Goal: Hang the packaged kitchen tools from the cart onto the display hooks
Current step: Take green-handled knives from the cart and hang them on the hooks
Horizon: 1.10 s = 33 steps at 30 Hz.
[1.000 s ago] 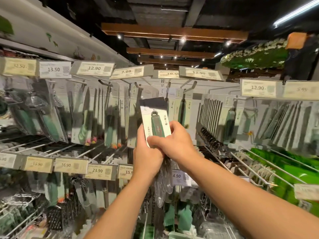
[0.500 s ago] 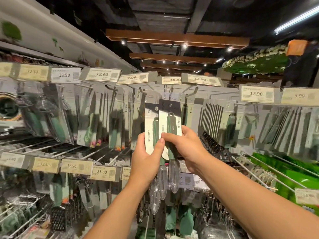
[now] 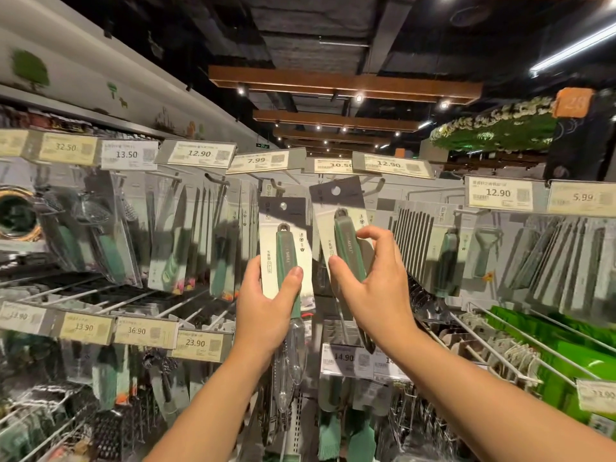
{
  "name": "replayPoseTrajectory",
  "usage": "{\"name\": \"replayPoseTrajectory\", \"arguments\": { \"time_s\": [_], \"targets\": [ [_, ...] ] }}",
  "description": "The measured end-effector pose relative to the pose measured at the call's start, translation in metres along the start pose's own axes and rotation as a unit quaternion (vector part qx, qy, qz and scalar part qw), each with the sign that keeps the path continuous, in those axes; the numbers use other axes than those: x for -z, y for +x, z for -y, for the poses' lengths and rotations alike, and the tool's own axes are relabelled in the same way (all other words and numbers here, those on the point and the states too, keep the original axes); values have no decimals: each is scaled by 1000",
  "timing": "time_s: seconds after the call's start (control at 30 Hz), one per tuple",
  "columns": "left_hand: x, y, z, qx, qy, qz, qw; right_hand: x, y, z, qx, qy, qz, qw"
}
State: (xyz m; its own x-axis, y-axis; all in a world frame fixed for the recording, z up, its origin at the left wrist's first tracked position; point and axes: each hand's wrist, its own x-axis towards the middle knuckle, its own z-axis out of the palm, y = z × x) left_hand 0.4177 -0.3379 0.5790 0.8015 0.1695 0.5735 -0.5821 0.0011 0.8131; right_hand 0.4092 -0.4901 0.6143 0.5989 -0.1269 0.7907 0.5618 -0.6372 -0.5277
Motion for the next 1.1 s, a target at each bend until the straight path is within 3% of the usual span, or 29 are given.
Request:
{"name": "replayPoseTrajectory", "arguments": {
  "time_s": [0.1,0.43,0.7,0.8,0.9,1.1],
  "targets": [
    [1,3,5,-7,-4,-19,1000,-2,6,5,19,-2,-25,1000],
    [5,10,15,5,3,-28,1000,-13,17,-2,-59,8,-12,998],
    [13,19,18,1,11,-16,1000,-37,56,-36,-216,28,102,971],
    [14,22,19,1,5,-15,1000,-43,69,-46,-227,74,122,963],
    [14,25,20,5,0,-15,1000,-46,86,-53,-233,21,139,962],
    [16,35,25,10,10,-10,1000,-60,106,-75,-243,42,179,952]
  ]
}}
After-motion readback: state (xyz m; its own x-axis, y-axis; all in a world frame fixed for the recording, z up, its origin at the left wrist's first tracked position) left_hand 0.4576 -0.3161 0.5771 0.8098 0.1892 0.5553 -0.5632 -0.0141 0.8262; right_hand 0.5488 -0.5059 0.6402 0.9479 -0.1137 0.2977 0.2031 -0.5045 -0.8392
